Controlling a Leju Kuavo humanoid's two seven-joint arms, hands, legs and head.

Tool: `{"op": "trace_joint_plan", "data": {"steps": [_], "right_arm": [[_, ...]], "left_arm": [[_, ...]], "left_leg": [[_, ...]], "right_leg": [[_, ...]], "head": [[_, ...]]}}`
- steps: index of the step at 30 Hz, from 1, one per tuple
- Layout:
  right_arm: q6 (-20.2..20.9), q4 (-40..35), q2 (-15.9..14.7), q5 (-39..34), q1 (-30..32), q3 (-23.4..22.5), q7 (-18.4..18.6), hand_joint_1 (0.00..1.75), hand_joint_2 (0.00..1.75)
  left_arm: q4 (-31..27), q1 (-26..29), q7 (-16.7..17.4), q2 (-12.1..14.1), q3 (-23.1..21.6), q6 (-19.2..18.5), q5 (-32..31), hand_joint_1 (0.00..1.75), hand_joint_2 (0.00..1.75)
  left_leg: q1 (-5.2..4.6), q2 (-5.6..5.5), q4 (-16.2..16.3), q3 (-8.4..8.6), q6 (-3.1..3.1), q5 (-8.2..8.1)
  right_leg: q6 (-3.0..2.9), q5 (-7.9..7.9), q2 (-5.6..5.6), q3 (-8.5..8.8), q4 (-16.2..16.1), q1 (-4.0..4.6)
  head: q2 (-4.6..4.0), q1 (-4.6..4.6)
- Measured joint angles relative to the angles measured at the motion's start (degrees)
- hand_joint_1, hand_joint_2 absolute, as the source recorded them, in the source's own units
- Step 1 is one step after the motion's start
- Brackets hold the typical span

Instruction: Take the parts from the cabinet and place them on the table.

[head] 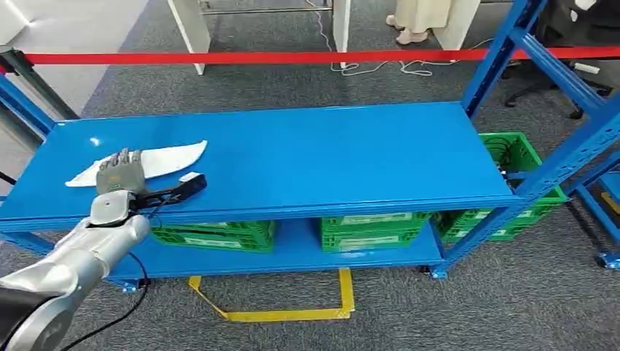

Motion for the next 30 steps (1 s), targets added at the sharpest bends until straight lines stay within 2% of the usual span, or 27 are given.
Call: {"op": "trace_joint_plan", "data": {"steps": [1, 2, 3, 5, 6, 7, 10, 11, 12, 13, 15, 16, 17, 20, 21, 22, 23, 25, 26, 27, 28, 30], "right_arm": [[0.0, 0.0, 0.0, 0.0, 0.0, -0.1, -0.1, 0.00, 1.75], [0.0, 0.0, 0.0, 0.0, -0.1, -0.3, -0.1, 0.00, 1.75], [0.1, 0.0, 0.0, 0.0, 0.0, -0.4, -0.3, 0.00, 1.75], [0.2, 0.0, 0.0, 0.0, 0.0, -0.4, -0.4, 0.00, 1.75], [0.2, 0.0, 0.0, 0.0, 0.0, -0.5, -0.5, 0.00, 1.75], [0.2, 0.0, 0.0, 0.2, 0.0, -0.7, -0.6, 0.00, 1.75], [0.3, 0.0, 0.0, 0.2, 0.1, -0.8, -0.7, 0.00, 1.75], [0.4, 0.0, 0.0, 0.3, 0.2, -0.9, -0.7, 0.00, 1.75], [0.4, 0.0, 0.0, 0.3, 0.2, -0.9, -0.5, 0.00, 1.75], [0.4, 0.0, 0.0, 0.4, 0.1, -1.0, -0.5, 0.00, 1.75], [0.3, 0.0, 0.0, 0.4, 0.0, -1.2, -0.5, 0.00, 1.75], [0.3, 0.0, 0.0, 0.4, -0.2, -1.3, -0.5, 0.00, 1.75], [0.3, 0.0, 0.0, 0.4, -0.2, -1.3, -0.5, 0.00, 1.75], [0.3, 0.0, 0.0, 0.4, 0.1, -1.4, -0.5, 0.00, 1.75], [0.4, 0.0, 0.0, 0.4, 0.0, -1.4, -0.5, 0.00, 1.75], [0.3, 0.0, 0.0, 0.4, 0.0, -1.4, -0.5, 0.00, 1.75], [0.3, 0.0, 0.0, 0.5, -0.1, -1.4, -0.5, 0.00, 1.75], [0.4, 0.0, 0.0, 0.7, -0.1, -1.4, -0.4, 0.00, 1.75], [0.4, 0.0, 0.0, 0.7, 0.0, -1.4, -0.3, 0.00, 1.75], [0.3, 0.0, 0.0, 0.8, 0.1, -1.4, -0.3, 0.00, 1.75], [0.3, 0.0, 0.0, 0.9, 0.2, -1.4, -0.3, 0.00, 1.75], [0.4, 0.0, 0.0, 1.0, 0.0, -1.4, -0.4, 0.00, 1.75]], "left_arm": [[0.0, -0.1, 0.0, 0.1, 0.0, -0.5, -0.4, 0.00, 1.75], [0.0, -0.1, 0.0, 0.2, 0.0, -1.2, -1.0, 0.09, 1.75], [0.1, 0.0, 0.1, 0.3, -0.1, -1.7, -1.3, 1.75, 1.75], [0.1, 0.0, 0.4, 0.4, -0.1, -2.1, -1.5, 1.75, 1.75], [0.1, 0.0, 0.6, 0.4, -0.1, -2.4, -1.5, 1.75, 1.75], [0.1, 0.0, 0.7, 0.3, -0.1, -3.3, -0.9, 1.75, 1.75], [0.5, 0.2, 0.7, 0.2, 0.0, -6.1, 0.2, 1.75, 1.75], [0.5, 0.3, 0.7, 0.2, 0.1, -6.8, 0.4, 1.75, 1.75], [0.5, 0.4, 0.7, 0.2, 0.2, -7.3, 0.4, 1.75, 1.75], [0.6, 0.4, 0.6, 0.2, 0.3, -7.7, 0.5, 1.75, 1.75], [0.7, 0.4, 0.6, 0.2, 0.5, -8.0, 0.5, 1.75, 1.75], [0.7, 0.4, 0.6, 0.2, 0.5, -8.0, 0.5, 1.75, 1.75], [0.7, 0.4, 0.6, 0.4, 0.6, -8.0, 0.5, 1.75, 1.75], [0.9, 0.4, 0.6, 0.4, 0.8, -8.0, 0.5, 1.75, 1.75], [0.9, 0.4, 0.6, 0.5, 0.8, -8.0, 0.5, 1.75, 1.75], [0.9, 0.4, 0.6, 0.6, 0.8, -7.9, 0.5, 1.75, 1.75], [0.9, 0.4, 0.6, 0.6, 0.8, -7.9, 0.4, 1.75, 1.75], [0.9, 0.8, 0.5, 0.6, 0.8, -7.5, 0.2, 1.75, 1.75], [0.9, 1.1, 0.4, 0.6, 0.8, -6.9, 0.0, 1.75, 1.75], [0.9, 1.4, 0.4, 0.6, 0.8, -6.4, -0.2, 1.75, 1.75], [0.9, 1.4, 0.4, 0.6, 0.8, -6.2, -0.3, 1.75, 1.75], [0.9, 1.3, 0.4, 0.5, 0.8, -6.4, -0.3, 1.75, 1.75]], "left_leg": [[-0.15, -0.10, -1.3, 0.11, 0.14, -0.19], [-0.24, -0.09, -1.0, 0.07, 0.21, -0.21], [-0.31, -0.12, -1.0, 0.11, 0.45, -0.30], [-0.22, -0.14, -1.3, 0.25, 0.86, -0.10], [0.20, -0.02, -1.9, 0.63, 1.37, 0.25], [0.24, 0.00, -2.1, 0.74, 1.61, 0.32], [0.22, 0.07, -2.1, 0.60, 1.96, 0.20], [0.22, 0.06, -2.1, 0.63, 1.98, 0.20], [0.23, 0.03, -2.1, 0.68, 1.98, 0.20], [0.25, 0.00, -2.0, 0.72, 1.97, 0.21], [0.32, -0.02, -1.9, 0.86, 1.73, 0.14], [0.06, -0.03, -1.7, 0.70, 1.30, 0.04], [-0.13, -0.10, -1.3, 0.48, 0.96, -0.02], [0.04, -0.13, -1.7, 0.67, 0.14, 0.45], [0.04, -0.07, -0.6, 0.34, -0.21, -0.22], [-0.02, 0.03, 1.3, -0.31, -0.58, -1.28], [0.10, 0.03, 4.7, -1.53, -0.77, -3.48], [0.15, 0.03, 13.5, -5.25, -1.01, -7.72], [0.15, 0.03, 16.0, -6.38, -1.01, -8.46], [0.16, 0.03, 16.0, -6.41, -0.91, -7.64], [0.15, 0.03, 13.6, -5.43, -0.73, -5.70], [0.09, 0.03, 3.9, -1.10, -0.11, -0.32]], "right_leg": [[0.27, -0.01, 0.03, -0.22, 0.1, 0.08], [0.56, 0.12, -0.01, -0.23, -0.1, 0.01], [0.85, 0.14, -0.04, -0.05, -0.3, -0.08], [1.27, 0.12, -0.06, 0.11, -0.4, -0.01], [1.69, -0.41, -0.08, -0.35, -0.4, -0.16], [1.84, -2.00, -0.16, -1.24, 1.8, -0.06], [2.13, -7.93, -0.18, -7.52, 15.1, -0.12], [2.20, -8.29, -0.18, -8.54, 17.4, -0.10], [2.21, -7.24, -0.19, -8.19, 16.6, -0.12], [2.20, -5.12, -0.20, -6.53, 13.4, -0.12], [2.04, -0.59, -0.34, -1.13, 3.3, -0.16], [1.99, -1.06, -0.39, 0.77, -0.2, -0.08], [1.44, -0.74, -0.16, 1.24, -0.6, -0.08], [0.84, -0.49, -0.19, 1.17, -0.4, 0.17], [0.27, -0.14, -0.29, 1.37, -0.8, -0.22], [0.08, -0.18, -0.30, 1.48, -0.8, -0.23], [-0.24, -0.22, -0.31, 1.53, -0.8, -0.22], [-0.34, -0.24, -0.27, 1.52, -0.8, -0.17], [-0.40, -0.28, -0.22, 1.53, -0.8, -0.17], [-0.42, -0.30, -0.16, 1.62, -0.8, -0.16], [-0.45, -0.34, -0.13, 1.70, -0.8, -0.11], [-0.34, -0.47, -0.05, 2.05, -0.8, -0.05]], "head": [[0.00, -0.07], [0.00, 0.04], [0.00, -0.02], [0.00, 0.02], [0.00, 0.00], [0.00, 0.24], [0.00, 0.28], [0.00, 0.35], [0.00, 0.28], [0.00, 0.35], [0.00, 0.33], [0.00, 0.30], [0.00, 0.22], [0.00, 0.31], [0.00, 0.28], [0.00, 0.02], [0.00, -0.13], [0.00, -0.11], [0.00, -0.15], [0.00, -0.11], [0.00, -0.15], [0.00, -0.13]]}}
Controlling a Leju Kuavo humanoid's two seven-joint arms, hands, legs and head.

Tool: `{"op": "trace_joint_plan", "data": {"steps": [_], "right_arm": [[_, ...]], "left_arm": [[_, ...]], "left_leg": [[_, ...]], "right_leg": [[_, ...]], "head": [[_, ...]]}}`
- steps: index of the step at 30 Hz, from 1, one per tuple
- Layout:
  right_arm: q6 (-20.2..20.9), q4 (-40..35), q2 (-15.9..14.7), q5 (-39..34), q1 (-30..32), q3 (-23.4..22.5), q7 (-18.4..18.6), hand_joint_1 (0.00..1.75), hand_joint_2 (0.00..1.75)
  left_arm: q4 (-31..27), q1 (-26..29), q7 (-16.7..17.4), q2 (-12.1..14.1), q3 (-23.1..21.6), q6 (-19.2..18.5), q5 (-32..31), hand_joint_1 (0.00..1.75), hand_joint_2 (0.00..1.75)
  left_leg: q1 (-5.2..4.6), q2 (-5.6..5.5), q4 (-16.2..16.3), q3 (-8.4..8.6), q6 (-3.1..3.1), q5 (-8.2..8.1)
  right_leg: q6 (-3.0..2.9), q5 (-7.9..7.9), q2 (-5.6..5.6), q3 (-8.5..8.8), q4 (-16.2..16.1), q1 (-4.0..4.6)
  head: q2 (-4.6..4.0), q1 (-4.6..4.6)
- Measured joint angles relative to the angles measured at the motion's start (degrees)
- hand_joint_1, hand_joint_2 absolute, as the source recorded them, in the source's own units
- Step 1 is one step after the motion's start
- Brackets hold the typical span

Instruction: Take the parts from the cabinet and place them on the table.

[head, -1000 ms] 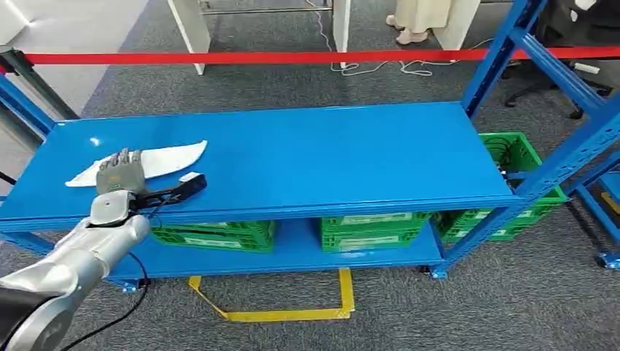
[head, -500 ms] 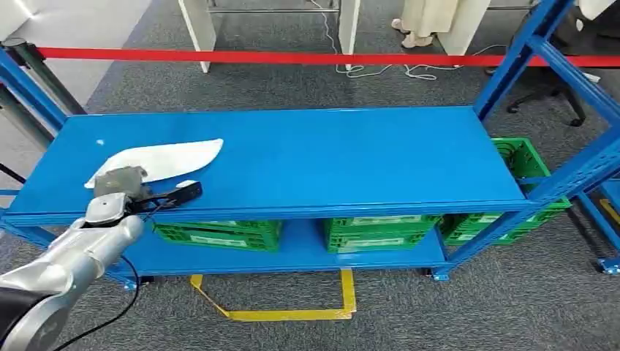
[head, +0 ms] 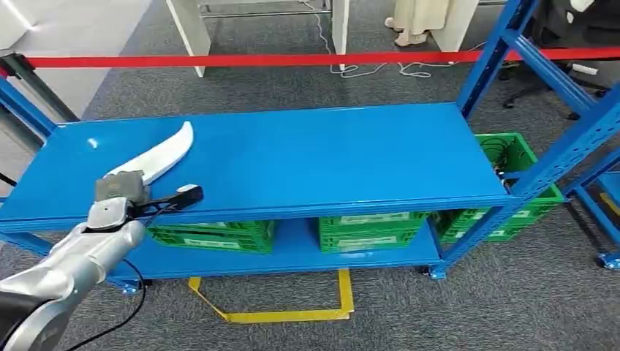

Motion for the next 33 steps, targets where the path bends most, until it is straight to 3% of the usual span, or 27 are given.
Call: {"op": "trace_joint_plan", "data": {"steps": [1, 2, 5, 7, 8, 10, 11, 12, 13, 14, 16, 17, 18, 19, 21, 22, 24, 25, 26, 27, 29, 31, 32, 33], "right_arm": [[0.0, 0.0, 0.0, 0.1, 0.0, 0.0, -0.1, 0.00, 1.75], [0.0, 0.0, 0.1, 0.1, -0.1, 0.0, -0.2, 0.00, 1.75], [0.0, 0.0, 0.1, 0.1, -0.1, 0.0, -0.5, 0.00, 1.75], [0.0, 0.0, 0.0, 0.3, -0.1, 0.0, -0.6, 0.00, 1.75], [0.0, 0.0, 0.0, 0.3, -0.1, -0.1, -0.6, 0.00, 1.75], [0.1, 0.0, 0.0, 0.4, 0.0, -0.3, -0.6, 0.00, 1.75], [0.2, 0.0, 0.0, 0.4, 0.1, -0.3, -0.7, 0.00, 1.75], [0.2, 0.0, 0.0, 0.5, 0.3, -0.4, -0.7, 0.00, 1.75], [0.2, 0.0, 0.0, 0.6, 0.3, -0.5, -0.7, 0.00, 1.75], [0.2, 0.0, 0.0, 0.7, 0.3, -0.8, -0.8, 0.00, 1.75], [0.2, 0.0, 0.0, 0.8, 0.1, -1.1, -1.0, 0.00, 1.75], [0.2, 0.0, 0.0, 0.9, 0.0, -1.3, -1.1, 0.00, 1.75], [0.1, 0.0, 0.0, 0.9, 0.0, -1.4, -1.3, 0.00, 1.75], [0.0, 0.0, 0.0, 0.9, 0.1, -1.7, -1.5, 0.00, 1.75], [0.0, 0.0, 0.0, 0.9, 0.1, -2.0, -1.6, 0.00, 1.75], [0.0, 0.0, 0.0, 0.9, 0.0, -2.1, -1.6, 0.00, 1.75], [0.0, 0.0, 0.0, 0.9, 0.1, -2.3, -1.8, 0.00, 1.75], [-0.1, 0.0, 0.0, 1.0, 0.2, -2.5, -2.0, 0.00, 1.75], [-0.2, 0.0, 0.0, 1.1, 0.3, -2.7, -2.2, 0.00, 1.75], [-0.2, 0.0, 0.0, 1.3, 0.5, -2.8, -2.4, 0.00, 1.75], [-0.4, 0.0, 0.0, 1.5, 0.5, -2.9, -2.6, 0.00, 1.75], [-0.4, 0.0, 0.0, 1.8, 0.5, -3.2, -2.8, 0.00, 1.75], [-0.4, 0.0, 0.1, 1.9, 0.5, -3.3, -2.8, 0.00, 1.75], [-0.5, 0.0, 0.1, 2.0, 0.5, -3.5, -2.8, 0.00, 1.75]], "left_arm": [[0.0, 0.0, 0.0, -0.1, 0.0, -0.2, 0.0, 1.75, 1.75], [0.0, -0.2, -0.3, -0.2, 0.0, -0.4, 0.0, 1.75, 1.75], [0.0, -0.3, -1.9, -0.4, 0.0, -0.6, 0.1, 1.75, 1.75], [0.0, -0.4, -3.5, -0.7, 0.0, -0.7, 0.5, 1.75, 1.75], [0.0, -0.5, -4.6, -0.9, 0.1, -0.7, 0.9, 1.75, 1.75], [0.0, -0.3, -7.4, -0.9, 0.4, 0.1, 1.9, 1.75, 1.75], [0.0, -0.1, -9.4, -1.0, 0.8, 1.5, 2.9, 1.75, 1.75], [0.0, 0.2, -11.5, -1.2, 1.2, 2.9, 3.9, 1.75, 1.75], [-0.1, 0.5, -13.5, -1.4, 1.7, 4.4, 4.9, 1.75, 1.75], [-0.2, 0.8, -15.4, -1.8, 2.0, 5.6, 6.1, 1.75, 1.75], [-1.0, 1.0, -20.7, -2.6, 3.3, 5.9, 11.2, 1.75, 1.75], [-1.9, 1.0, -25.1, -3.3, 4.6, 4.6, 16.5, 1.75, 1.75], [-2.8, 1.1, -28.3, -4.2, 5.7, 3.4, 20.8, 1.75, 1.75], [-4.1, 1.3, -31.7, -5.0, 7.4, 1.9, 25.4, 1.75, 1.75], [-5.7, 2.1, -33.6, -6.6, 9.3, 1.0, 28.5, 1.75, 1.75], [-6.3, 2.5, -33.7, -7.1, 9.6, 0.9, 28.8, 1.75, 1.75], [-7.7, 3.2, -34.8, -7.7, 10.4, -0.6, 31.5, 1.75, 1.75], [-9.0, 3.9, -37.1, -8.3, 11.4, -3.9, 37.4, 1.75, 1.75], [-10.3, 4.9, -38.8, -8.7, 12.0, -6.5, 42.5, 1.75, 1.75], [-12.5, 6.2, -40.4, -9.2, 12.6, -9.3, 48.3, 1.75, 1.75], [-18.7, 8.9, -41.5, -10.0, 12.4, -12.2, 58.0, 1.75, 1.75], [-25.5, 11.1, -41.4, -10.3, 11.0, -12.0, 64.3, 1.75, 1.75], [-28.5, 12.0, -41.4, -10.3, 10.1, -11.4, 66.3, 1.75, 1.75], [-31.5, 12.9, -41.4, -10.4, 9.0, -10.6, 67.9, 1.75, 1.75]], "left_leg": [[-0.14, 0.00, -4.3, 1.84, 0.40, 0.94], [-0.42, 0.00, -5.2, 2.30, 0.51, 0.40], [-0.65, -0.10, -5.6, 2.33, 0.91, 0.13], [-0.11, 0.03, -6.5, 2.83, 1.72, 0.69], [-0.06, 0.05, -6.5, 2.76, 2.03, 0.73], [-0.07, 0.15, -6.5, 2.60, 2.22, 0.76], [-0.07, 0.16, -6.5, 2.53, 2.25, 0.77], [-0.05, 0.15, -6.5, 2.53, 2.23, 0.79], [0.01, 0.06, -6.5, 2.54, 2.18, 0.82], [0.09, -0.03, -6.4, 2.55, 2.10, 0.86], [0.20, -0.19, -6.0, 2.49, 1.55, 0.70], [-0.22, -0.33, -5.4, 2.11, 1.01, 0.46], [-0.22, -0.39, -5.4, 1.91, 0.78, 0.62], [-0.19, -0.40, -5.6, 1.90, 0.51, 0.80], [0.02, -0.40, -5.6, 1.85, -0.05, 0.93], [0.15, -0.29, -4.9, 1.64, -0.35, 0.12], [0.19, -0.15, 1.3, -0.82, -0.76, -3.91], [0.19, -0.15, 7.3, -3.42, -0.91, -6.63], [0.19, -0.15, 11.1, -5.12, -0.92, -7.99], [0.19, -0.15, 13.0, -6.02, -0.84, -8.20], [0.17, -0.15, 9.1, -4.44, -0.41, -4.77], [0.03, -0.15, -1.2, -0.01, 0.36, 0.78], [-0.31, -0.19, -3.6, 1.34, 0.65, 0.71], [-0.36, -0.16, -4.7, 1.55, 0.81, 0.53]], "right_leg": [[0.08, -0.07, -0.01, 0.05, -0.1, -0.02], [0.36, -0.13, 0.06, -0.23, 0.1, 0.29], [1.31, 0.04, -0.05, -0.18, -0.3, 0.03], [1.96, -1.09, -0.12, -0.99, 0.8, 0.02], [2.10, -3.08, -0.14, -2.36, 3.7, 0.06], [2.39, -7.17, -0.14, -6.65, 12.8, -0.06], [2.57, -8.41, -0.17, -8.65, 16.9, -0.07], [2.67, -8.07, -0.17, -9.26, 18.0, -0.12], [2.79, -6.45, -0.18, -8.45, 16.4, -0.20], [2.88, -4.12, -0.22, -6.62, 12.6, -0.32], [3.12, 0.25, -0.58, -1.24, 1.9, -0.72], [2.92, -0.83, -0.44, -0.48, 0.1, -0.46], [2.14, -0.56, -0.32, -0.30, 0.4, -0.58], [1.99, -0.51, -0.32, -0.40, 0.4, -0.44], [1.16, -0.07, -0.23, -0.45, 0.2, -0.47], [0.78, 0.16, -0.23, -0.45, 0.2, -0.60], [0.30, 0.18, 0.01, -0.54, 0.2, -0.56], [0.25, 0.16, 0.13, -0.59, 0.2, -0.51], [0.19, 0.12, 0.18, -0.58, 0.2, -0.45], [0.14, 0.07, 0.19, -0.55, 0.2, -0.43], [0.13, -0.11, 0.21, -0.39, 0.3, -0.35], [0.34, -0.39, 0.19, -0.06, 0.3, -0.29], [0.61, -0.59, 0.19, -0.17, 0.3, -0.06], [0.83, -0.65, 0.25, -0.40, 0.4, 0.02]], "head": [[0.00, 0.04], [0.00, 0.04], [0.00, 0.07], [0.00, 0.11], [0.00, 0.30], [0.00, 0.11], [0.00, 0.24], [0.00, 0.18], [0.00, 0.22], [0.00, 0.20], [0.00, 0.24], [0.00, 0.33], [0.00, 0.00], [0.00, 0.04], [0.00, 0.13], [0.00, 0.07], [0.00, -0.17], [0.00, -0.19], [0.00, -0.17], [0.00, -0.17], [0.00, -0.18], [0.00, -0.20], [0.00, -0.09], [0.00, -0.18]]}}
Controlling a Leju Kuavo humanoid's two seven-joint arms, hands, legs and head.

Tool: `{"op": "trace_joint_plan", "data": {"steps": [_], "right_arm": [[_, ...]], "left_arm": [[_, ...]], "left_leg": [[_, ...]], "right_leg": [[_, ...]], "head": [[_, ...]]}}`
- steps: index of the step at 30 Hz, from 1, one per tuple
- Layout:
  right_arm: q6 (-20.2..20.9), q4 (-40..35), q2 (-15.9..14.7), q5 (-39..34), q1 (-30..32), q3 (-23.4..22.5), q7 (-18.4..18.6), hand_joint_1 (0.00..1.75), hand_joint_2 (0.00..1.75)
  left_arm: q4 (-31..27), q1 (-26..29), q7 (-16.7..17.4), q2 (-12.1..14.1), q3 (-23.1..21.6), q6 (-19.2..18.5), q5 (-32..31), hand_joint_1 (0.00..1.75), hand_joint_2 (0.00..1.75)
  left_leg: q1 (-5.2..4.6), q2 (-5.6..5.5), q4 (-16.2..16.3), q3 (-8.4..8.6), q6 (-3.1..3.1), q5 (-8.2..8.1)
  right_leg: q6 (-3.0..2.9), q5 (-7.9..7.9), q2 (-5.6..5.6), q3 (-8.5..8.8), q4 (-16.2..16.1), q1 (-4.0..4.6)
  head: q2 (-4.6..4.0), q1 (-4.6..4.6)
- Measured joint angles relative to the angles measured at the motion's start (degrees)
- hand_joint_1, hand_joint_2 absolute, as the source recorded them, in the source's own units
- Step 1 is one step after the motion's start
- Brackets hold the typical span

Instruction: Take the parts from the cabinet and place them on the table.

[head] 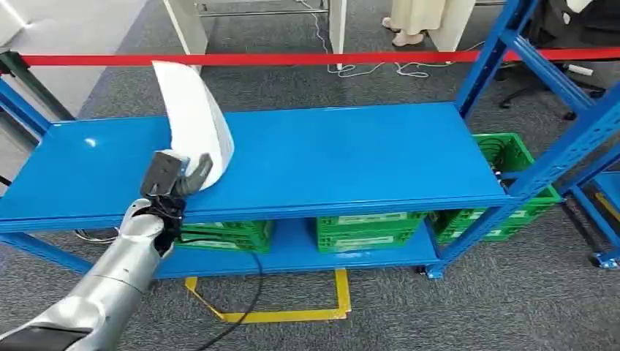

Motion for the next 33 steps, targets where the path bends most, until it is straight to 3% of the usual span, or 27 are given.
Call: {"op": "trace_joint_plan", "data": {"steps": [3, 5, 8, 9, 10, 11, 13, 14, 15, 18, 19, 21, 23, 24, 25, 26, 28, 29, 30, 33], "right_arm": [[-0.2, 0.0, 0.0, 0.0, 0.0, -0.7, 0.0, 0.00, 1.75], [-0.3, 0.0, 0.0, -0.1, 0.1, -1.1, 0.0, 0.00, 1.75], [-0.7, 0.0, 0.0, -0.3, -0.1, -1.8, -0.3, 0.00, 1.75], [-1.0, 0.0, 0.1, -0.4, -0.1, -2.1, -0.6, 0.00, 1.75], [-1.4, 0.0, 0.2, -0.4, 0.0, -2.2, -0.8, 0.00, 1.75], [-1.7, 0.0, 0.2, -0.4, 0.0, -2.4, -0.9, 0.00, 1.75], [-2.1, 0.0, 0.2, -0.2, -0.2, -2.6, -1.2, 0.00, 1.75], [-2.2, 0.0, 0.2, -0.1, -0.3, -2.6, -1.4, 0.00, 1.75], [-2.4, 0.0, 0.4, -0.1, -0.4, -2.8, -1.5, 0.00, 1.75], [-2.7, 0.0, 0.5, 0.0, -0.4, -3.2, -1.6, 0.00, 1.75], [-2.7, 0.0, 0.5, 0.0, -0.3, -3.4, -1.5, 0.00, 1.75], [-2.7, 0.0, 0.6, 0.3, -0.5, -3.5, -1.0, 0.00, 1.75], [-2.7, 0.0, 0.7, 0.5, -0.5, -3.5, -0.4, 0.00, 1.75], [-2.7, 0.0, 0.8, 0.6, -0.5, -3.5, -0.3, 0.00, 1.75], [-2.6, 0.0, 0.9, 0.7, -0.5, -3.5, -0.1, 0.00, 1.75], [-2.6, 0.0, 0.9, 0.9, -0.5, -3.5, 0.1, 0.00, 1.75], [-2.6, 0.0, 1.0, 1.0, -0.4, -3.5, 0.2, 0.00, 1.75], [-2.6, 0.0, 1.1, 1.0, -0.4, -3.5, 0.2, 0.00, 1.75], [-2.6, 0.0, 1.1, 1.0, -0.5, -3.5, 0.2, 0.00, 1.75], [-2.7, 0.0, 1.2, 0.9, -0.5, -3.8, 0.4, 0.00, 1.75]], "left_arm": [[-7.6, 2.5, 0.2, 0.1, -2.9, 3.7, 3.5, 1.75, 1.75], [-11.7, 3.3, 0.2, -0.1, -4.0, 6.7, 4.4, 1.75, 1.75], [-14.8, 3.9, 0.0, -0.3, -5.0, 9.0, 5.1, 1.75, 1.75], [-16.1, 4.6, -0.5, -0.5, -5.1, 10.9, 5.8, 1.75, 1.75], [-17.2, 5.3, -0.8, -0.7, -5.2, 12.9, 6.5, 1.75, 1.75], [-18.4, 5.9, -1.1, -1.0, -5.3, 15.2, 7.2, 1.75, 1.75], [-20.4, 6.3, -1.8, -1.4, -5.4, 18.8, 8.0, 1.75, 1.75], [-21.4, 6.3, -2.2, -1.4, -5.4, 20.5, 8.1, 1.75, 1.75], [-22.5, 6.4, -2.7, -1.4, -5.4, 21.6, 8.1, 1.75, 1.75], [-24.5, 7.3, -2.9, -1.3, -5.8, 22.7, 8.1, 1.75, 1.75], [-24.9, 7.5, -3.0, -1.3, -5.8, 23.2, 8.1, 1.75, 1.75], [-25.5, 7.5, -3.7, -1.2, -5.8, 25.2, 7.8, 1.75, 1.75], [-25.8, 7.5, -4.9, -1.1, -5.8, 28.6, 7.0, 1.75, 1.75], [-25.8, 7.6, -5.1, -1.0, -5.8, 30.0, 6.9, 1.75, 1.75], [-26.0, 7.7, -5.2, -0.9, -5.8, 30.8, 6.9, 1.75, 1.75], [-26.2, 7.8, -5.3, -0.9, -5.8, 31.3, 7.0, 1.75, 1.75], [-26.9, 7.8, -5.9, -0.7, -5.7, 32.2, 7.1, 1.75, 1.75], [-27.3, 7.8, -6.0, -0.6, -5.7, 32.6, 7.1, 1.75, 1.75], [-27.7, 7.7, -6.2, -0.6, -5.7, 32.8, 7.1, 1.75, 1.75], [-28.1, 8.4, -6.9, -0.5, -5.7, 34.0, 6.8, 1.75, 1.75]], "left_leg": [[-0.03, -0.03, -0.4, -0.12, 0.40, -0.53], [0.57, 0.03, -1.4, 0.38, 1.06, -0.08], [0.45, 0.04, -1.3, 0.33, 1.46, -0.06], [0.40, 0.09, -1.2, 0.31, 1.50, -0.01], [0.40, 0.10, -1.1, 0.32, 1.50, -0.03], [0.40, 0.10, -1.0, 0.31, 1.49, -0.05], [0.47, 0.05, -0.8, 0.32, 1.28, -0.21], [0.41, 0.04, -0.6, 0.19, 1.06, -0.30], [-0.01, -0.05, 0.0, -0.22, 0.83, -0.35], [0.12, -0.06, -0.1, -0.46, -0.10, 0.26], [0.15, -0.06, 0.2, -0.63, -0.39, -0.22], [0.31, 0.06, 4.2, -1.83, -1.08, -4.57], [0.41, 0.06, 13.2, -4.51, -1.44, -9.81], [0.44, 0.06, 16.5, -5.25, -1.50, -11.31], [0.47, 0.06, 17.0, -4.76, -1.50, -11.31], [0.47, 0.06, 15.2, -3.25, -1.36, -10.31], [0.43, 0.06, 5.3, 3.01, -0.78, -6.40], [0.41, 0.04, 0.5, 6.19, -0.45, -5.23], [0.12, 0.02, -1.7, 6.90, -0.38, -5.74], [-0.31, -0.07, -1.1, 5.92, 0.53, -4.87]], "right_leg": [[0.96, 0.12, -0.08, 0.04, -0.6, -0.08], [1.46, -1.44, -0.27, -0.89, 0.8, 0.02], [1.71, -7.08, -0.24, -6.72, 13.0, -0.07], [1.81, -7.74, -0.27, -8.29, 15.8, -0.05], [1.84, -6.96, -0.28, -8.49, 15.9, -0.07], [1.87, -4.94, -0.31, -7.49, 13.5, -0.07], [1.71, 0.51, -0.38, -2.84, 3.8, -0.12], [1.58, 0.50, -0.36, -1.54, 0.8, -0.11], [1.45, 0.55, -0.25, -0.58, -0.1, 0.00], [0.72, 0.88, -0.14, -1.15, 0.4, 0.14], [0.12, 1.35, -0.30, -1.26, 0.1, -0.19], [-0.64, 1.84, -0.47, -1.74, 0.1, -0.24], [-0.92, 2.37, -0.63, -2.43, 0.1, -0.17], [-0.91, 2.70, -0.68, -2.85, 0.2, -0.15], [-0.87, 3.06, -0.68, -3.30, 0.2, -0.15], [-0.79, 3.42, -0.68, -3.76, 0.2, -0.13], [-0.47, 4.15, -0.66, -4.42, 0.2, -0.10], [-0.23, 4.45, -0.68, -4.49, 0.2, -0.10], [0.16, 4.71, -0.70, -4.91, 0.5, 0.33], [1.20, 6.12, -0.78, -5.23, 0.0, -0.08]], "head": [[0.00, -0.02], [0.00, 0.18], [0.00, 0.22], [0.00, 0.26], [0.00, 0.20], [0.00, 0.24], [0.00, 0.26], [0.00, 0.24], [0.00, 0.22], [0.00, 0.13], [0.00, 0.20], [0.00, -0.20], [0.00, -0.22], [0.00, -0.20], [0.00, -0.17], [0.00, -0.24], [0.00, -0.22], [0.00, -0.22], [0.00, -0.20], [0.00, -0.09]]}}
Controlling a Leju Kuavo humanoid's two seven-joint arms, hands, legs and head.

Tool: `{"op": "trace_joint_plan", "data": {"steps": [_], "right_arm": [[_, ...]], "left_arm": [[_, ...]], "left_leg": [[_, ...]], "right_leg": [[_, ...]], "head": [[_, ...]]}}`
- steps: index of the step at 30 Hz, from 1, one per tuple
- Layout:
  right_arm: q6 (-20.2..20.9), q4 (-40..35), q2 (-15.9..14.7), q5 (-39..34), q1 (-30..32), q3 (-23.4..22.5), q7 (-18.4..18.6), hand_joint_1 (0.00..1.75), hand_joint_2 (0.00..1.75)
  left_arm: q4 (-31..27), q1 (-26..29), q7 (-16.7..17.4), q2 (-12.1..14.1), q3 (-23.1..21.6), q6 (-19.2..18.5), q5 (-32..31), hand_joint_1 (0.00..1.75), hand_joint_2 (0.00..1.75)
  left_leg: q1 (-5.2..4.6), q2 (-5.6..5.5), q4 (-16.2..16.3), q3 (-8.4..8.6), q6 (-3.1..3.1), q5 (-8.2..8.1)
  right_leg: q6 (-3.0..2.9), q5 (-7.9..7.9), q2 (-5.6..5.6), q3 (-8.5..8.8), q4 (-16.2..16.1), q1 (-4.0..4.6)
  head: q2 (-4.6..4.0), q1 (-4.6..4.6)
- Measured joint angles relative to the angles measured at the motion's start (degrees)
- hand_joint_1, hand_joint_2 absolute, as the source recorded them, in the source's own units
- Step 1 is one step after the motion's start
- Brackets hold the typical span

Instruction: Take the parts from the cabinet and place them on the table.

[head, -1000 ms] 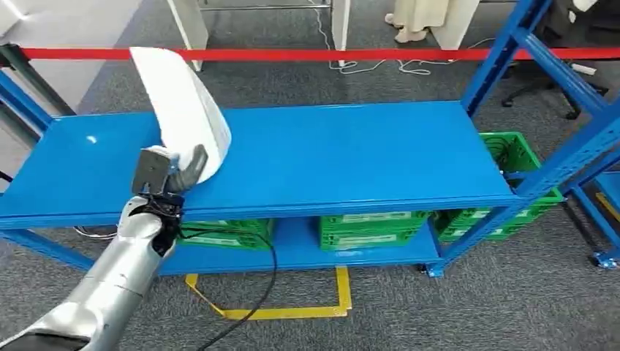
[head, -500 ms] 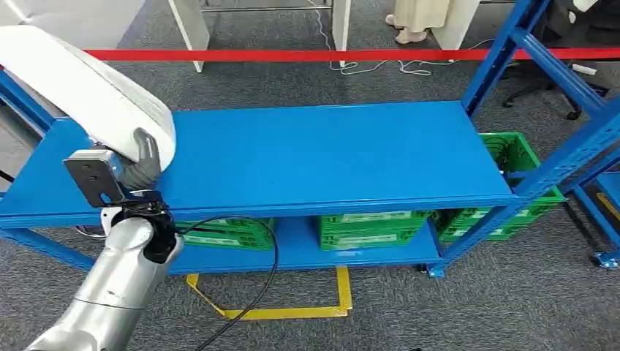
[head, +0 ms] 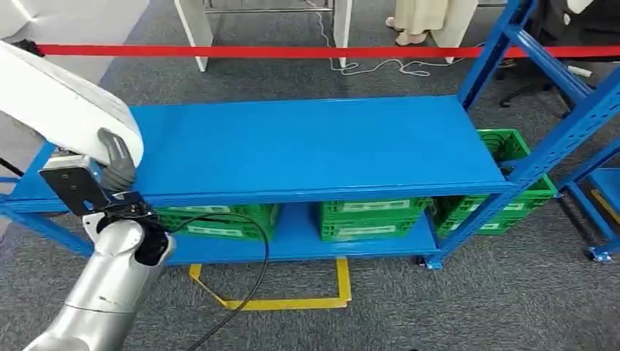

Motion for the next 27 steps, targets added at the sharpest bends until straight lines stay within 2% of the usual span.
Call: {"op": "trace_joint_plan", "data": {"steps": [1, 2, 3, 4, 5, 6, 7, 8, 9, 10, 11, 12, 13, 15, 16, 17, 18, 19, 20, 21, 22, 23, 24, 25, 26, 27], "right_arm": [[0.0, 0.0, 0.0, 0.0, 0.2, -0.1, 0.1, 0.00, 1.75], [-0.1, 0.0, 0.1, 0.0, 0.2, -0.2, 0.1, 0.00, 1.75], [-0.1, 0.0, 0.1, 0.0, 0.2, -0.3, 0.1, 0.00, 1.75], [-0.1, 0.0, 0.1, 0.0, 0.2, -0.5, 0.1, 0.00, 1.75], [-0.1, 0.0, 0.1, 0.0, 0.2, -0.5, 0.1, 0.00, 1.75], [-0.1, 0.0, 0.1, 0.0, 0.2, -0.6, 0.1, 0.00, 1.75], [-0.1, 0.0, 0.1, 0.0, 0.2, -0.6, 0.1, 0.00, 1.75], [-0.1, 0.0, 0.1, 0.0, 0.2, -0.6, 0.1, 0.00, 1.75], [-0.1, 0.0, 0.1, 0.1, 0.2, -0.6, 0.1, 0.00, 1.75], [-0.1, 0.0, 0.1, 0.1, 0.2, -0.7, 0.1, 0.00, 1.75], [-0.2, 0.0, 0.1, 0.2, 0.1, -0.7, 0.0, 0.00, 1.75], [-0.2, -0.1, 0.1, 0.2, -0.1, -0.9, -0.2, 0.00, 1.75], [-0.2, -0.1, 0.1, 0.2, -0.2, -1.0, -0.4, 0.00, 1.75], [-0.2, -0.1, 0.2, 0.2, -0.2, -1.1, -0.4, 0.00, 1.75], [-0.2, -0.1, 0.2, 0.2, -0.1, -1.1, -0.4, 0.00, 1.75], [-0.2, -0.1, 0.2, 0.2, 0.0, -1.1, -0.4, 0.00, 1.75], [-0.3, -0.1, 0.2, 0.2, -0.1, -1.1, -0.4, 0.00, 1.75], [-0.3, -0.1, 0.2, 0.2, -0.1, -1.1, -0.4, 0.00, 1.75], [-0.2, -0.1, 0.2, 0.2, -0.1, -1.1, -0.4, 0.00, 1.75], [-0.2, -0.1, 0.2, 0.2, -0.1, -1.1, -0.4, 0.00, 1.75], [-0.1, -0.1, 0.2, 0.2, -0.1, -1.1, -0.4, 0.00, 1.75], [0.0, -0.1, 0.2, 0.2, 0.0, -1.1, -0.4, 0.00, 1.75], [0.0, -0.1, 0.2, 0.2, -0.1, -1.1, -0.4, 0.00, 1.75], [0.0, -0.1, 0.2, 0.3, -0.1, -1.1, -0.3, 0.00, 1.75], [0.0, -0.1, 0.2, 0.3, -0.1, -1.1, -0.3, 0.00, 1.75], [0.0, -0.1, 0.2, 0.3, -0.1, -1.1, -0.2, 0.00, 1.75]], "left_arm": [[-0.1, 0.2, -0.1, 0.0, 0.0, 0.2, 0.0, 1.75, 1.75], [-0.1, 0.2, -0.1, 0.0, 0.0, 0.3, -0.1, 1.75, 1.75], [-0.2, 0.2, -0.1, 0.0, 0.0, 0.4, -0.1, 1.75, 1.75], [-0.3, 0.4, -0.1, 0.0, 0.0, 0.4, -0.2, 1.75, 1.75], [-0.4, 0.5, -0.1, 0.1, 0.0, 0.4, -0.2, 1.75, 1.75], [-0.4, 0.6, -0.1, 0.1, 0.0, 0.5, -0.2, 1.75, 1.75], [-0.4, 0.8, -0.1, 0.1, 0.0, 0.5, -0.2, 1.75, 1.75], [-0.4, 1.0, -0.1, 0.2, 0.0, 0.5, -0.4, 1.75, 1.75], [-0.4, 1.1, -0.1, 0.2, 0.0, 0.5, -0.6, 1.75, 1.75], [-0.4, 1.1, -0.1, 0.3, 0.0, 0.5, -0.9, 1.75, 1.75], [-0.4, 1.0, -0.1, 0.4, 0.0, 0.5, -1.1, 1.75, 1.75], [-0.4, 1.0, -0.1, 0.5, 0.1, 0.5, -1.2, 1.75, 1.75], [-0.4, 0.9, 0.0, 0.6, 0.1, 0.5, -1.4, 1.75, 1.75], [-0.4, 0.7, 0.0, 0.6, 0.1, 0.5, -2.1, 1.75, 1.75], [-0.4, 0.8, 0.0, 0.7, 0.1, 0.6, -2.3, 1.75, 1.75], [-0.3, 0.8, 0.0, 0.8, 0.1, 0.6, -2.3, 1.75, 1.75], [-0.3, 0.7, 0.0, 1.0, 0.1, 0.6, -2.4, 1.75, 1.75], [-0.3, 0.7, 0.0, 1.0, 0.1, 0.6, -2.4, 1.75, 1.75], [-0.3, 0.8, 0.1, 1.1, 0.1, 0.6, -2.5, 1.75, 1.75], [-0.3, 0.8, 0.1, 1.1, 0.1, 0.6, -2.6, 1.75, 1.75], [-0.2, 0.8, 0.1, 1.1, 0.1, 0.6, -2.8, 1.75, 1.75], [-0.2, 0.8, 0.1, 1.1, 0.1, 0.6, -3.1, 1.75, 1.75], [-0.2, 0.8, 0.1, 1.1, 0.1, 0.6, -3.5, 1.75, 1.75], [-0.2, 0.8, 0.1, 1.2, 0.1, 0.6, -4.1, 1.75, 1.75], [-0.2, 0.7, 0.1, 1.1, 0.1, 0.6, -4.6, 1.75, 1.75], [-0.2, 0.5, 0.1, 1.1, 0.1, 0.6, -5.1, 1.75, 1.75]], "left_leg": [[0.18, 0.12, -0.4, -0.34, 0.51, 0.75], [0.44, 0.45, -0.6, -0.82, 1.01, 1.45], [0.49, 0.44, -0.6, -1.61, 1.61, 2.01], [0.45, 0.44, -0.6, -2.43, 1.64, 2.60], [0.34, 0.45, -0.6, -3.28, 1.70, 3.25], [0.24, 0.47, -0.6, -4.11, 1.73, 3.84], [0.16, 0.52, -0.5, -4.94, 1.71, 4.44], [0.10, 0.57, -0.5, -5.71, 1.67, 5.00], [0.08, 0.57, -0.4, -6.38, 1.59, 5.47], [0.08, 0.56, -0.3, -7.00, 1.44, 5.93], [0.08, 0.53, -0.2, -7.24, 1.24, 6.33], [-0.20, 0.49, 0.1, -7.63, 0.93, 6.62], [-0.18, 0.55, 0.3, -7.84, 0.60, 7.03], [-0.07, 0.60, 0.3, -8.26, 0.02, 8.07], [-0.26, 0.52, 0.2, -8.42, -0.36, 8.61], [-0.07, 0.33, 0.6, -8.89, -0.62, 7.59], [-0.01, 0.35, 2.2, -9.57, -1.08, 4.52], [0.25, 0.33, 5.6, -10.31, -1.38, 0.94], [0.38, 0.33, 9.9, -11.16, -1.66, -2.17], [0.51, 0.33, 14.6, -11.87, -1.92, -4.32], [0.59, 0.33, 17.2, -11.91, -2.03, -4.62], [0.66, 0.33, 17.5, -11.07, -2.08, -3.46], [0.72, 0.33, 15.6, -9.28, -2.01, -1.46], [0.74, 0.34, 11.7, -6.43, -1.84, 0.55], [0.73, 0.32, 7.3, -3.35, -1.57, 1.49], [0.69, 0.27, 2.5, -0.14, -1.21, 0.23]], "right_leg": [[0.34, 0.42, 0.12, -0.18, -0.1, 0.10], [0.49, -1.27, 0.28, -0.80, 0.7, -0.05], [0.61, -4.66, 0.17, -2.13, 3.0, 0.02], [0.75, -8.29, 0.14, -3.17, 7.1, 0.00], [0.81, -11.27, 0.15, -4.24, 11.7, 0.01], [0.86, -12.94, 0.13, -4.89, 15.4, 0.03], [0.84, -12.73, 0.14, -4.71, 17.6, 0.05], [0.78, -11.08, 0.13, -3.34, 17.2, 0.05], [0.68, -8.92, 0.14, -1.14, 14.9, 0.06], [0.49, -7.01, 0.14, 2.24, 10.5, 0.09], [0.28, -6.50, 0.15, 5.97, 5.4, 0.11], [0.14, -8.21, 0.13, 9.66, 0.3, 0.34], [0.14, -8.82, 0.22, 10.89, -1.8, 0.36], [0.04, -8.85, 0.32, 10.31, -1.8, 0.50], [-0.52, -8.23, 0.26, 9.03, -2.0, 0.24], [-1.13, -7.56, -0.14, 9.09, -2.1, -0.03], [-1.78, -7.01, -0.12, 8.68, -2.1, 0.05], [-2.14, -6.31, -0.22, 7.98, -2.1, 0.10], [-2.24, -5.69, -0.24, 7.26, -2.0, 0.19], [-2.31, -5.07, -0.26, 6.39, -2.0, 0.26], [-2.26, -4.53, -0.29, 5.57, -1.7, 0.27], [-2.21, -4.01, -0.32, 4.59, -1.5, 0.28], [-2.13, -3.56, -0.32, 3.60, -1.1, 0.28], [-2.03, -3.13, -0.29, 2.75, -0.8, 0.28], [-1.81, -2.83, -0.24, 2.20, -0.5, 0.28], [-1.57, -2.50, -0.20, 1.76, -0.2, 0.35]], "head": [[0.00, -0.11], [0.00, -0.02], [0.00, 0.18], [0.00, 0.26], [0.00, 0.26], [0.00, 0.22], [0.00, 0.31], [0.00, 0.22], [0.00, 0.26], [0.00, 0.26], [0.00, 0.31], [0.00, 0.28], [0.00, 0.15], [0.00, 0.26], [0.00, 0.24], [0.00, 0.44], [0.00, 0.13], [0.00, 0.09], [0.00, 0.02], [0.00, -0.02], [0.00, 0.02], [0.00, -0.02], [0.00, -0.02], [0.00, 0.00], [0.00, -0.04], [0.00, -0.02]]}}
